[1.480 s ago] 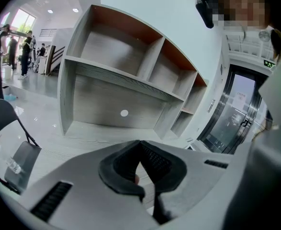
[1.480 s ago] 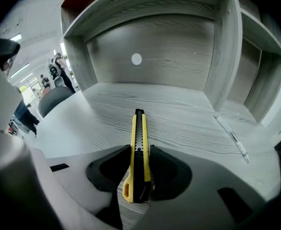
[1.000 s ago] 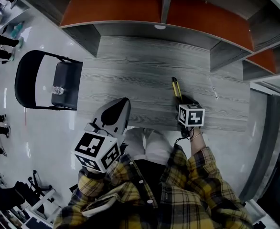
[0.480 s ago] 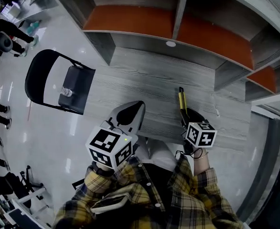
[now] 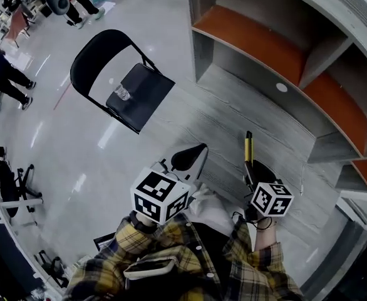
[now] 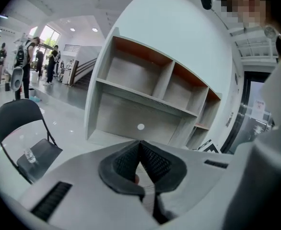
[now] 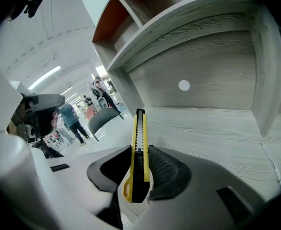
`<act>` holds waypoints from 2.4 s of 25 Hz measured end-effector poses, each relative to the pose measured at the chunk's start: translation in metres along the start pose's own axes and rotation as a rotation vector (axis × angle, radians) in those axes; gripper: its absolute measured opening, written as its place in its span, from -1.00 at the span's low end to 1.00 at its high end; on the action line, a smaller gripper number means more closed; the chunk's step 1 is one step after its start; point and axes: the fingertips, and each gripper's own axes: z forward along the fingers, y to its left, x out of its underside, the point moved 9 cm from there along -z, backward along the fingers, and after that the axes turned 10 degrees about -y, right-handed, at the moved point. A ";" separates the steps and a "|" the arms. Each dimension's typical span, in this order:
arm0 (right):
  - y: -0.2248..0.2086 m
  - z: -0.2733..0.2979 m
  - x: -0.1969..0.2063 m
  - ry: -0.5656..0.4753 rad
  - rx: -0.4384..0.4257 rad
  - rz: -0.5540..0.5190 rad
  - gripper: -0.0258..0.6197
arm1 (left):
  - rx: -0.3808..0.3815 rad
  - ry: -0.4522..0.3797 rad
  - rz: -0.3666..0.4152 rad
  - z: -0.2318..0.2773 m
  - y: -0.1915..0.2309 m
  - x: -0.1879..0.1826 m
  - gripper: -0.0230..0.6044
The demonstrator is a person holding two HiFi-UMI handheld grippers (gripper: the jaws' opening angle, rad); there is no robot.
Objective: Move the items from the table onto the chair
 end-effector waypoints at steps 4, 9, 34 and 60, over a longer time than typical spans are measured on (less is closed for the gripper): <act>0.030 0.044 -0.003 0.058 -0.085 -0.043 -0.53 | -0.085 -0.024 -0.043 -0.016 0.042 0.003 -0.91; 0.077 0.077 -0.014 0.095 -0.129 -0.092 -0.53 | -0.134 -0.040 -0.093 -0.046 0.087 -0.003 -0.91; 0.347 0.467 0.071 0.282 -0.175 0.002 -0.53 | -0.224 0.044 -0.225 -0.114 0.505 0.028 -0.91; 0.275 0.677 0.274 0.486 0.166 -0.033 -0.53 | -0.297 0.254 -0.415 -0.054 0.636 0.208 -0.91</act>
